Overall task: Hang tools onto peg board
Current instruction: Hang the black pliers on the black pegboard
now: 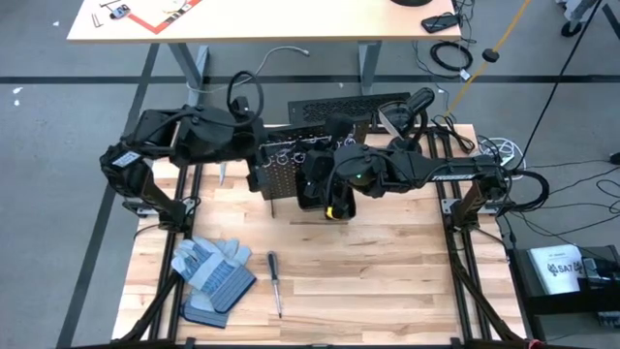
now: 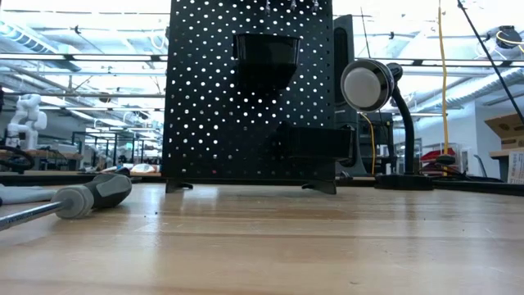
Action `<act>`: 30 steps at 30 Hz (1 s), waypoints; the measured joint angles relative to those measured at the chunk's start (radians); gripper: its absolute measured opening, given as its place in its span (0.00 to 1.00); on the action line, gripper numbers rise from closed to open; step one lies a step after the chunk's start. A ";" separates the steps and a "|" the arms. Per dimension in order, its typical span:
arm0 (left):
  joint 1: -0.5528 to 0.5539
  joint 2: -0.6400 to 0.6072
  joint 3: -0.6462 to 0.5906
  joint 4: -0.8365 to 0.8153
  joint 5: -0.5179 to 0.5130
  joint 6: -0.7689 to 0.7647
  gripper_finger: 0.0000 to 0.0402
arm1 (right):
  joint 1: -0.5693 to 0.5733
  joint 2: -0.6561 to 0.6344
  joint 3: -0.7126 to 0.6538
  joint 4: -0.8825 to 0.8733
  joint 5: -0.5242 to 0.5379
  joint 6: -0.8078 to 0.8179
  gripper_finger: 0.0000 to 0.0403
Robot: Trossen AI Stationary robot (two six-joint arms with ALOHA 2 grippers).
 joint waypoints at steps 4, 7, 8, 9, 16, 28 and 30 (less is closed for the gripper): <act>0.001 0.008 0.000 0.020 -0.002 0.024 0.22 | 0.000 0.000 0.000 -0.005 0.001 0.002 0.00; 0.001 0.010 0.000 0.018 -0.002 0.026 0.19 | 0.000 0.000 0.000 -0.006 0.001 0.002 0.00; 0.001 0.010 0.000 0.018 -0.002 0.029 0.18 | 0.000 0.000 0.000 -0.006 0.001 0.001 0.00; 0.000 0.010 0.000 0.018 -0.002 0.029 0.17 | 0.000 0.000 0.000 -0.007 0.001 0.002 0.00; -0.001 -0.035 0.000 0.017 -0.003 0.043 0.16 | 0.000 0.000 0.000 -0.008 0.001 0.001 0.00; -0.042 -0.107 0.001 -0.137 0.029 0.058 0.28 | 0.000 0.000 0.000 -0.008 0.000 -0.001 0.00; -0.042 -0.090 0.001 -0.191 -0.020 0.024 0.36 | 0.000 0.000 0.000 -0.008 0.000 -0.001 0.00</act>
